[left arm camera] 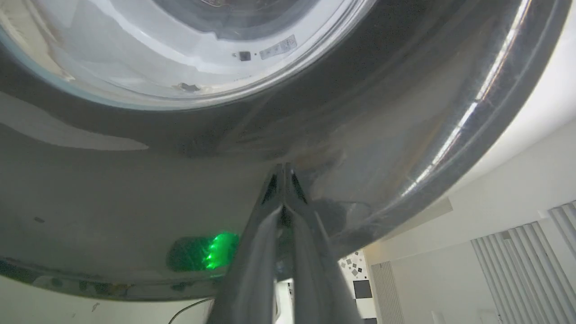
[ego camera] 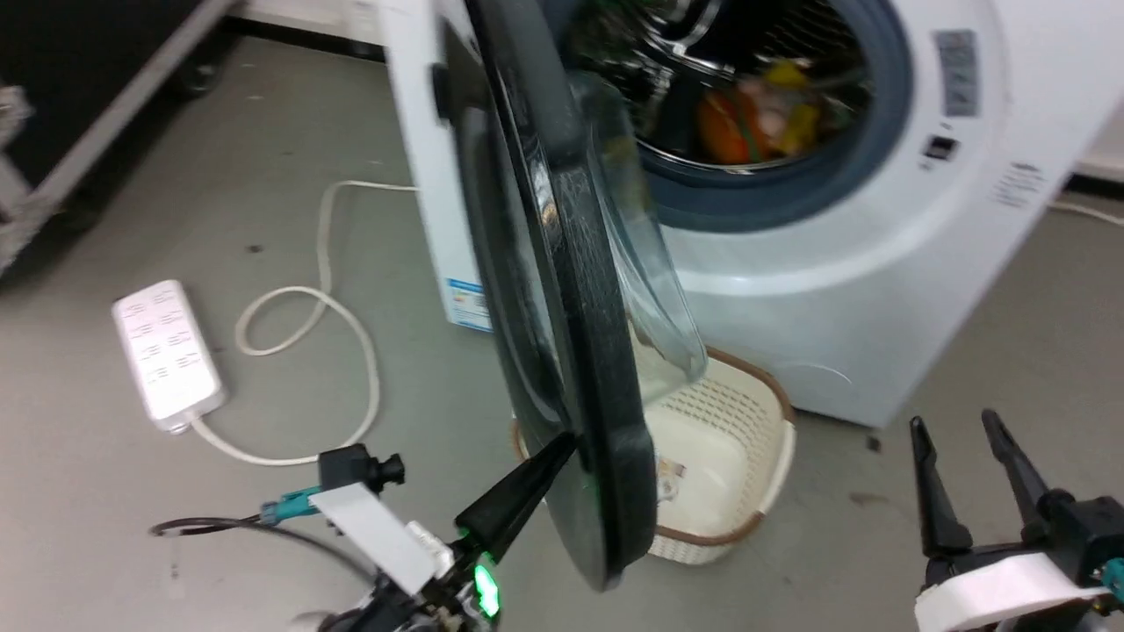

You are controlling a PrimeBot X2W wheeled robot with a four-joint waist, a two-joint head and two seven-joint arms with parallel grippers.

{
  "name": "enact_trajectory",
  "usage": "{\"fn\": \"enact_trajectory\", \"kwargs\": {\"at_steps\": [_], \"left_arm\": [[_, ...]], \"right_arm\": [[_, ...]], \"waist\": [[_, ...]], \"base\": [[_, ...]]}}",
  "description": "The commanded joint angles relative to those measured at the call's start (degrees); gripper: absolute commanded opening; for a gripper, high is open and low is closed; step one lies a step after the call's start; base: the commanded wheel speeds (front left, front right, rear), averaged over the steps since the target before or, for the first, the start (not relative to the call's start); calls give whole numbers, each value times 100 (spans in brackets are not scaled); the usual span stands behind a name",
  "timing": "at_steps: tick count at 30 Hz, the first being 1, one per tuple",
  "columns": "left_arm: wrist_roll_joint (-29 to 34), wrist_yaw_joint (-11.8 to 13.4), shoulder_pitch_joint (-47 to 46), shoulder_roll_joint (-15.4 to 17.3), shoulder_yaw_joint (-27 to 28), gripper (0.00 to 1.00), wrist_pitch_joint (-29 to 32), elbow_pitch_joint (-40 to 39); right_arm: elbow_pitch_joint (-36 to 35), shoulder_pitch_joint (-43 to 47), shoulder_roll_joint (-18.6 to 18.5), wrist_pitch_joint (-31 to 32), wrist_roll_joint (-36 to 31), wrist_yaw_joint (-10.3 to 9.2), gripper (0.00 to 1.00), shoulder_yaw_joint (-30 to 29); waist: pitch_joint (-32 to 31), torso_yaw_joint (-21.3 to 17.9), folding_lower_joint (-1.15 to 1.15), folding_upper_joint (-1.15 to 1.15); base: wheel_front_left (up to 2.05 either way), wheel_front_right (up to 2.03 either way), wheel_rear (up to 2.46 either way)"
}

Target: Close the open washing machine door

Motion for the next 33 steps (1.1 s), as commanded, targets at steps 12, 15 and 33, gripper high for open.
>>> {"fn": "enact_trajectory", "kwargs": {"at_steps": [12, 15, 33], "left_arm": [[-579, -305, -1790, -13, -972, 0, -1817, 1058], [-696, -331, -2365, -13, -1109, 0, -2167, 1387], [-951, -364, -3736, -14, -1350, 0, -3237, 2526]], "right_arm": [[-152, -261, 0, 8, 69, 5, 100, 28], [-101, -338, 0, -36, 129, 5, 100, 77], [233, -472, 0, -252, 287, 5, 100, 195]], "waist": [[1052, -1770, 0, 0], [1205, -2058, 0, 0], [1106, -2129, 0, 0]], "base": [[0, 0, 0], [0, 0, 0], [0, 0, 0]]}}
